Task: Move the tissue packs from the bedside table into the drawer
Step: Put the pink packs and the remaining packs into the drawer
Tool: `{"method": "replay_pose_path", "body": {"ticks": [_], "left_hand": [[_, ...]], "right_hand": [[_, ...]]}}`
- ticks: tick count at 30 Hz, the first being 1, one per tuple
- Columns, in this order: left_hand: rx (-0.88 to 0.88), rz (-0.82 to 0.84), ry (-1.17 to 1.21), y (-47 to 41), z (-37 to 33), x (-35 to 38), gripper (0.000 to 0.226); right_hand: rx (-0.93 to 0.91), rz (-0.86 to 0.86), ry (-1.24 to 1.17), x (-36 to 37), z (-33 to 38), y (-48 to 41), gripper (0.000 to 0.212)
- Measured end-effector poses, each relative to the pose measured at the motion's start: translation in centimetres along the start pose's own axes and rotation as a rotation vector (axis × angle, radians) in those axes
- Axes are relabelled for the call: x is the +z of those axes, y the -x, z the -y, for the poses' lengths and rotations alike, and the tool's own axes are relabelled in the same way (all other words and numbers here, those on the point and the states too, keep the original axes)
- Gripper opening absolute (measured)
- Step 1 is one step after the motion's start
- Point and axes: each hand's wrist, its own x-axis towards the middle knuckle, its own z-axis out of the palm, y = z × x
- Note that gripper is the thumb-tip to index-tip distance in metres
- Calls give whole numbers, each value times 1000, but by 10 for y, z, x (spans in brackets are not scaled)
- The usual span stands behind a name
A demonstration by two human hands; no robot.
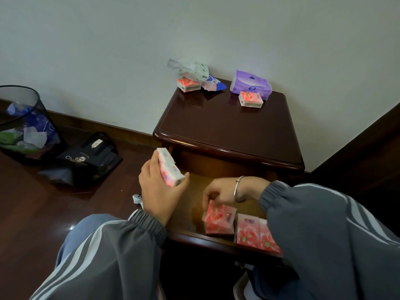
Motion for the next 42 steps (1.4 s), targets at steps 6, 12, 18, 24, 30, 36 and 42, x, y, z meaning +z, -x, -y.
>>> {"method": "replay_pose_path", "body": {"ticks": [6, 12, 18, 24, 30, 36, 42], "left_hand": [[-35, 33, 35, -4, 4, -3, 95], [10, 130, 10, -3, 7, 7, 96], [-19, 113, 1, -4, 9, 8, 96], [-28, 121, 7, -4, 9, 7, 96], [1, 122, 7, -7, 12, 11, 96], [19, 125, -23, -5, 16, 11, 97], [130, 180, -56, -1, 17, 12, 97]], "right_hand": [[134, 23, 8, 26, -13, -12, 63], [224, 73, 246, 37, -29, -5, 76], [133, 213, 302, 27, -9, -20, 73], [2, 345, 672, 33, 6, -20, 67], [-71, 114, 338, 34, 7, -13, 51], [12, 115, 526, 65, -19, -8, 45], [-1, -297, 88, 60, -30, 29, 36]]}}
